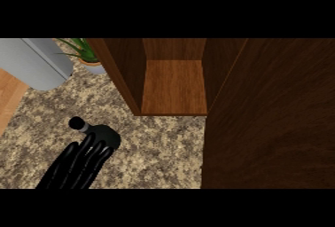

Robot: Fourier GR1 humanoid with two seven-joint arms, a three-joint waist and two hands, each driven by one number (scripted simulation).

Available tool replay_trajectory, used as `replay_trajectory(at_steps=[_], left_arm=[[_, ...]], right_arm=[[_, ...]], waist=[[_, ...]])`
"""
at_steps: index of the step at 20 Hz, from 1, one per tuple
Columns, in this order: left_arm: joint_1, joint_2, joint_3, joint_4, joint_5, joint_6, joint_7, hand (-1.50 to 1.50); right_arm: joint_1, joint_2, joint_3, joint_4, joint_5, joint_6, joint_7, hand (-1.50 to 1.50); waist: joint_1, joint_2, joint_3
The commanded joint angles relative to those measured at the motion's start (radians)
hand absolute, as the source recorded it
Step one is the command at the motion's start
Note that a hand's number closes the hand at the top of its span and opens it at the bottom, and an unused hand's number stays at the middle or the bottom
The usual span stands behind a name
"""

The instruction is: Pick up the wine, place it into the cabinet and close the cabinet

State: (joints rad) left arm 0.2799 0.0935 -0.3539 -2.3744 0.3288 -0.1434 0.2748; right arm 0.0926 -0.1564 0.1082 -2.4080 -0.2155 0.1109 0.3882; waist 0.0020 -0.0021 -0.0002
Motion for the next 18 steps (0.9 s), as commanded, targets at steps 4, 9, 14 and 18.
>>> replay_trajectory(at_steps=[4, 9, 14, 18], left_arm=[[-0.051, 0.009, 0.099, -0.109, 0.092, 0.046, 0.095, -1.50], [-0.039, 0.011, 0.132, -0.123, 0.068, 0.051, 0.100, -1.50], [-0.131, 0.041, 0.284, -0.100, 0.155, 0.064, 0.179, -1.50], [-0.047, 0.043, 0.362, -0.063, 0.212, -0.019, 0.101, -1.50]], right_arm=[[-0.106, -0.037, -0.090, -0.069, -0.076, -0.031, 0.130, -1.50], [-0.019, -0.013, -0.039, -0.114, -0.019, -0.019, 0.087, -1.50], [-0.100, 0.003, 0.013, -0.153, 0.029, -0.088, 0.201, -1.50], [-0.064, -0.011, -0.029, -0.136, 0.009, -0.058, 0.142, -1.50]], waist=[[0.001, 0.001, 0.000], [-0.002, -0.001, 0.000], [-0.003, 0.000, -0.001], [0.001, -0.001, -0.001]])
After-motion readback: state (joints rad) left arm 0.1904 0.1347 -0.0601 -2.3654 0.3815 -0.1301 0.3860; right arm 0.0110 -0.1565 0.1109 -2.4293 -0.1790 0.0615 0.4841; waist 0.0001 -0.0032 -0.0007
